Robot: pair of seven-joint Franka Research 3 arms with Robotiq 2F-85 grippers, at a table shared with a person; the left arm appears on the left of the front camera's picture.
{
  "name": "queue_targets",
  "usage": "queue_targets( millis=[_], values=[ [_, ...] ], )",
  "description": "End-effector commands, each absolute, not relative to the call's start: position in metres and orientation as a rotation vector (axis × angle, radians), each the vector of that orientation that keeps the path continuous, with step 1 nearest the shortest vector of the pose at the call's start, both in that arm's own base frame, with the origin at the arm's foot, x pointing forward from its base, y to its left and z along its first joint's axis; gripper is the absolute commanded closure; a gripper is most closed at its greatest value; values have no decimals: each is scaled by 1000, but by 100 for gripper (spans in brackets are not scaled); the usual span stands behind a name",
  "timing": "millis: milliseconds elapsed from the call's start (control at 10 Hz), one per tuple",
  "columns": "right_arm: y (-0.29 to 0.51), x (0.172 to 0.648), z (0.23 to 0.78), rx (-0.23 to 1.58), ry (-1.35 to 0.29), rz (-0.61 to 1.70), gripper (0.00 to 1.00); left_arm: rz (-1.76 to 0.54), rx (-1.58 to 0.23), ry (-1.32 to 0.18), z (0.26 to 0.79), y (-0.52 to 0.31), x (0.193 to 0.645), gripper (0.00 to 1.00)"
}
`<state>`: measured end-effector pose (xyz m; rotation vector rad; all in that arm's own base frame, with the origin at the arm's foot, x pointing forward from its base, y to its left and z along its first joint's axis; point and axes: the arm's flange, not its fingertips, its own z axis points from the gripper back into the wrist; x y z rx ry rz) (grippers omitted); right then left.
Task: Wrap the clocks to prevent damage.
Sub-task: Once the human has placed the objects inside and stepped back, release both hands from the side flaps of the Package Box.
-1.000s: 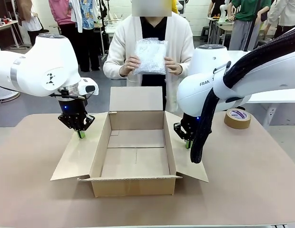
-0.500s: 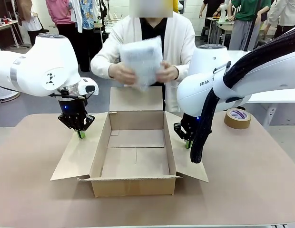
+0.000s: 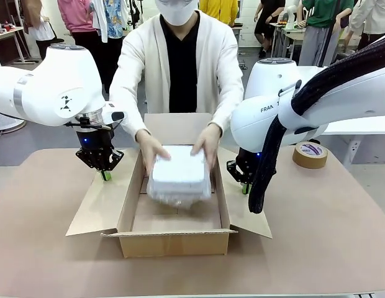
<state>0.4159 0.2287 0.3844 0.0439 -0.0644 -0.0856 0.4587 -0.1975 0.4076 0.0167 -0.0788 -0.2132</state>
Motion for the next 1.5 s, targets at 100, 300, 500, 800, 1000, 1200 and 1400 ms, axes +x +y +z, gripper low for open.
queue_targets(
  millis=[100,300,500,800,1000,1200,1400],
  values=[
    [229,416,384,45,-65,-87,99,-222,17,-78,407,-197,459,100],
    [229,416,384,45,-65,-87,99,-222,17,-78,407,-197,459,100],
    [229,416,384,45,-65,-87,99,-222,17,-78,407,-197,459,100],
    [229,416,384,45,-65,-87,99,-222,17,-78,407,-197,459,100],
    [229,416,384,45,-65,-87,99,-222,17,-78,407,-197,459,100],
    [229,416,384,44,-64,-86,99,-213,17,-79,408,-198,459,100],
    [221,430,418,50,-63,11,99,-372,0,-92,440,-185,470,100]
  ],
)
